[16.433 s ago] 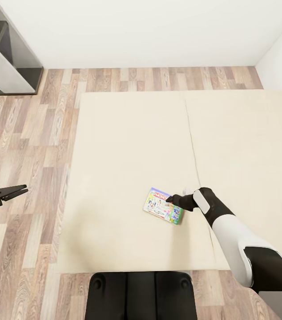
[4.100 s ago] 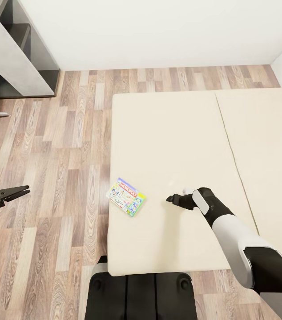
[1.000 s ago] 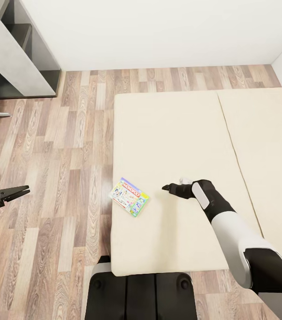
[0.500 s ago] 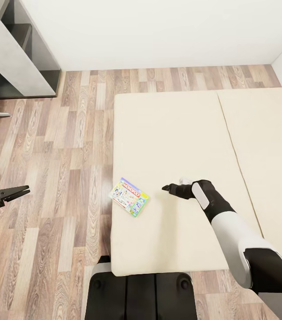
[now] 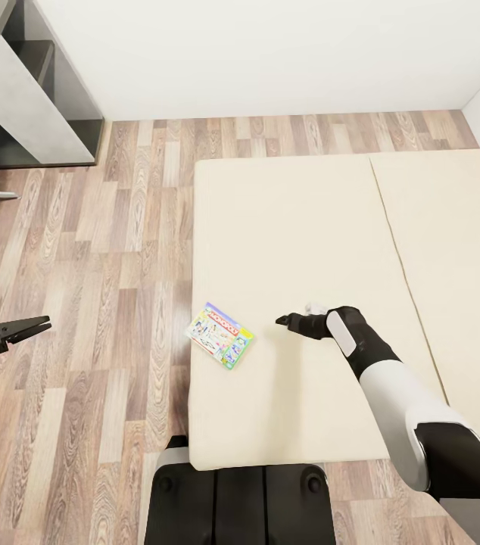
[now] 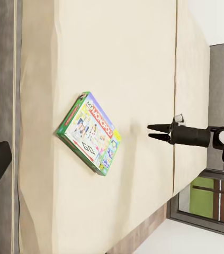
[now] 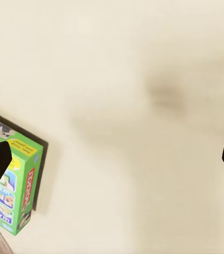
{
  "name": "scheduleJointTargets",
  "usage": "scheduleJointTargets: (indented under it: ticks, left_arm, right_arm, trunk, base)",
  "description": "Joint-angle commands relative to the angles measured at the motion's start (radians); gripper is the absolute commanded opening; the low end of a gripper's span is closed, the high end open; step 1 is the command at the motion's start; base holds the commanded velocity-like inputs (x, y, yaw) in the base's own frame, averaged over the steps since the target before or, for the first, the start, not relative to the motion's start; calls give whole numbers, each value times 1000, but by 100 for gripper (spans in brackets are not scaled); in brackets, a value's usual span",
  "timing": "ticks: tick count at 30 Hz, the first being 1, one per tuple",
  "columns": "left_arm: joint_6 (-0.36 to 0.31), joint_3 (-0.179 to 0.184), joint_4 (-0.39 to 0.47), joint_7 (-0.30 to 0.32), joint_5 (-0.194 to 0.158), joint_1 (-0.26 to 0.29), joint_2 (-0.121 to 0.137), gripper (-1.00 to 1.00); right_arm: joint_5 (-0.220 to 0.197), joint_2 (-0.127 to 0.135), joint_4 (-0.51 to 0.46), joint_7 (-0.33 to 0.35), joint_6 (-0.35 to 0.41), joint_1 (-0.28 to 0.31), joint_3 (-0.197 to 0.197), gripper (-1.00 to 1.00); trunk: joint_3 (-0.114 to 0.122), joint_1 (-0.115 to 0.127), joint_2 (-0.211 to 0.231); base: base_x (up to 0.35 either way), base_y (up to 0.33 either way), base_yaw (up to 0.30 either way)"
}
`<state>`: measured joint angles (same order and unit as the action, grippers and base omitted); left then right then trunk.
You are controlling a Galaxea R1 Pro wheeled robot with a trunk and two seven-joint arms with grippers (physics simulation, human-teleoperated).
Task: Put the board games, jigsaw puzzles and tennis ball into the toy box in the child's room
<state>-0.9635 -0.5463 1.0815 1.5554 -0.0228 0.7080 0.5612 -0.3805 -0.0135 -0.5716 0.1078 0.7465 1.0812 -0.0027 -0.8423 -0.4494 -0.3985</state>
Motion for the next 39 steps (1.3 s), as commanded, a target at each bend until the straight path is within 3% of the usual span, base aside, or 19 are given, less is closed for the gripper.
scheduleJointTargets:
  ticks: [1,39]
  left_arm:
    - [-11,0,0,5,1,0,0,100]
    - [-11,0,0,4,1,0,0,100]
  right_arm:
    - [4,0,-1,4,4,0,0,100]
    - [5,0,-1,3,2,0,1,100]
  trunk:
    - [-1,-1,-2]
    - [-1,-1,-2]
  base:
    - [0,0,0]
    - [0,52,0]
